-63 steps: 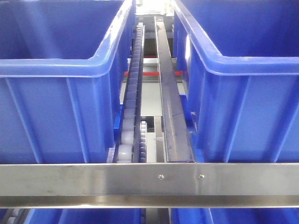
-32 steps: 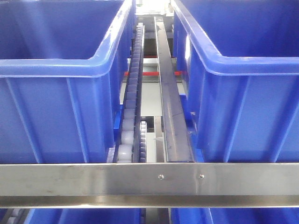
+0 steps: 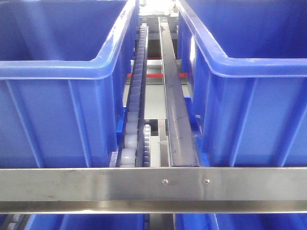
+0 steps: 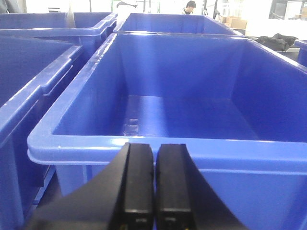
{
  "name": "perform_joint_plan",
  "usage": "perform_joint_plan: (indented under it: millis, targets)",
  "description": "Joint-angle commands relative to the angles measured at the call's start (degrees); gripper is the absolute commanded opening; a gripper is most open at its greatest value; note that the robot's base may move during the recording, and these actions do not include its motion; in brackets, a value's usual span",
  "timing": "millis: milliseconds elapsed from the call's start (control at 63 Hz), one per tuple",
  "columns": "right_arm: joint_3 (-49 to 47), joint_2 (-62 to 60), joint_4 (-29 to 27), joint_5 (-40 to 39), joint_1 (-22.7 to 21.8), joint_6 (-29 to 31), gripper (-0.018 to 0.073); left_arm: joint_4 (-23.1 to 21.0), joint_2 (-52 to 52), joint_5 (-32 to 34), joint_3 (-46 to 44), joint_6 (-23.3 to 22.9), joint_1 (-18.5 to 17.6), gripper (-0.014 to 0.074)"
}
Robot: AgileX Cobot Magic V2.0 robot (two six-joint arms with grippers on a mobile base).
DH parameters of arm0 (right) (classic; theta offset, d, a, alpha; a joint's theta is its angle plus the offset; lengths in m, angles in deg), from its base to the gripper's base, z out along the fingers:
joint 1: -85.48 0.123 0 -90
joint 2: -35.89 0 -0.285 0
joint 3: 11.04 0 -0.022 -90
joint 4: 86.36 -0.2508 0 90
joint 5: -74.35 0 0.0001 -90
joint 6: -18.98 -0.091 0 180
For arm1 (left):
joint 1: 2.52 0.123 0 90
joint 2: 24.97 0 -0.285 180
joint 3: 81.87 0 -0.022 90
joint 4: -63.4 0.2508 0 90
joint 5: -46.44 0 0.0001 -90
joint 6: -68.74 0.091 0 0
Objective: Pick and sort blue part to right shelf
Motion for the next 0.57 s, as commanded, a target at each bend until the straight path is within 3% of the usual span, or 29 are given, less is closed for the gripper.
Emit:
perform_joint_plan:
  millis: [0, 555]
  targets:
    - [-1.32, -1.18, -0.03, -5.32, -0.44, 0.38, 0.0046, 0.04, 1.28, 4.53, 1.22, -0.29, 0.03, 0.0123]
    - [-1.32, -1.18, -0.03, -5.32, -0.44, 0.38, 0.0046, 0.04, 1.28, 4.53, 1.22, -0.29, 0.03, 0.0123]
